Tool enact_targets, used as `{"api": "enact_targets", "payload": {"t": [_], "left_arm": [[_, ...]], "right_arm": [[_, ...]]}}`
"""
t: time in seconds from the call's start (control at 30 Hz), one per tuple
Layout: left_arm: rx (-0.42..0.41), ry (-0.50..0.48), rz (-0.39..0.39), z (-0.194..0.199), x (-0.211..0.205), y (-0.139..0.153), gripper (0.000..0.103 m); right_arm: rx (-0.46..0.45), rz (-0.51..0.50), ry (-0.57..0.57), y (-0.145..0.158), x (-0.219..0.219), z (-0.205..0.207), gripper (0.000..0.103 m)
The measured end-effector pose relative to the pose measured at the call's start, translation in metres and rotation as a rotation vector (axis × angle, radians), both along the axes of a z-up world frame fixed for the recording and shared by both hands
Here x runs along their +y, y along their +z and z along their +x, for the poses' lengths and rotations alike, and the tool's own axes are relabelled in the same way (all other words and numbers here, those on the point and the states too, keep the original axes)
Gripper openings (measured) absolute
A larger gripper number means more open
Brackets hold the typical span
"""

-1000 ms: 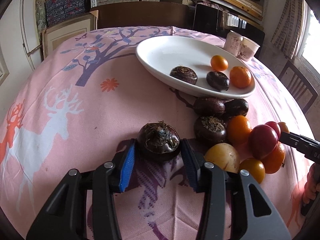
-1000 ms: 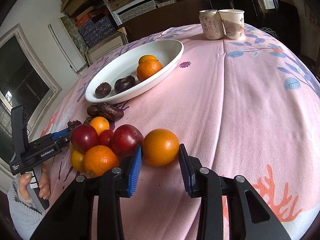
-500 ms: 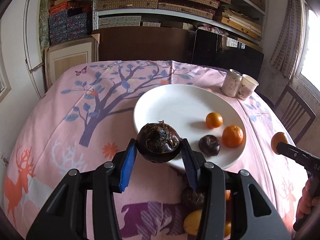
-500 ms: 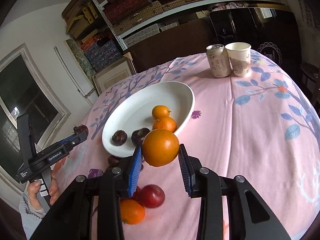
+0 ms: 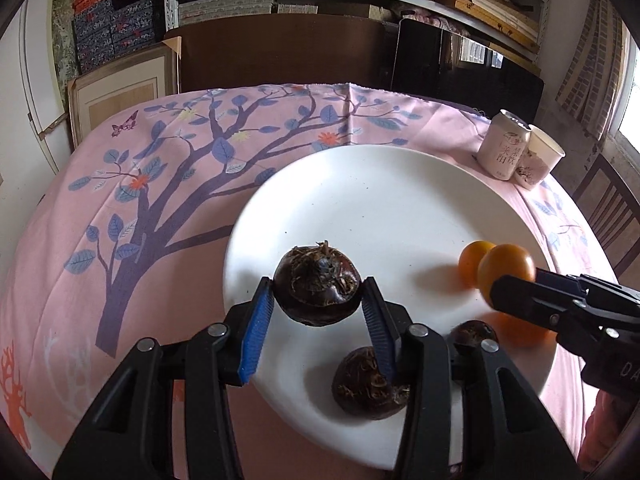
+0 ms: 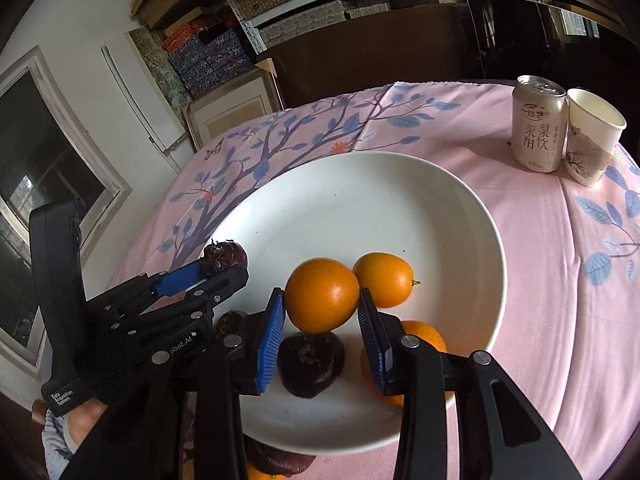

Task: Organize fruits
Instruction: 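Place the dark fruit and orange on the plate, opening both tools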

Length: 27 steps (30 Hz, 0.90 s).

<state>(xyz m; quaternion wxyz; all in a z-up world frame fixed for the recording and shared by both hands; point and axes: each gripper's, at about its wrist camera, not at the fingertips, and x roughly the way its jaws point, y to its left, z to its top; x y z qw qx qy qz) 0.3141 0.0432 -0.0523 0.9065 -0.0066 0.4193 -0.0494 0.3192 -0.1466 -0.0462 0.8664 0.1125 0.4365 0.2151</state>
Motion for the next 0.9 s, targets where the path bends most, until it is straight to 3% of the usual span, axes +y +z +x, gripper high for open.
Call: {"api": "enact_targets", "payload": {"t": [0.07,0.2,0.23,0.33,0.47,0.57,0.9], "left_arm": [[-0.004,-0.006,0.001,-0.001,0.001,-0.001,0.049],[-0.047,0.006,-0.008,-0.017,0.004,0.012,0.071],[-0.06,0.012,-0.008,-0.024,0.005,0.016,0.08],[-0.105,0.033,-0.006,-0.047,0.009,0.028,0.087],[-0.129,0.068,-0.029,-0.077,0.019,0.03,0.091],[-0.107,0.072,-0.045,-0.097,0.022,0.022,0.092],[-0.09,0.024,-0.002,-0.13,0.002,0.007,0.094]], "right_arm": [[0.003,0.015,-0.005,-0.001,-0.006,-0.001,0.046],[-0.022,0.072,-0.029,0.016,-0.024,-0.014,0.048],[-0.041,0.071,-0.033,0.021,-0.027,-0.021,0.053],[-0.115,0.037,-0.063,0.033,-0.035,-0.045,0.065],[-0.148,0.033,-0.089,0.021,-0.055,-0.081,0.069],[-0.103,0.044,-0.128,0.001,-0.074,-0.1,0.073],[-0.026,0.172,-0.188,-0.016,-0.105,-0.11,0.076]]}}
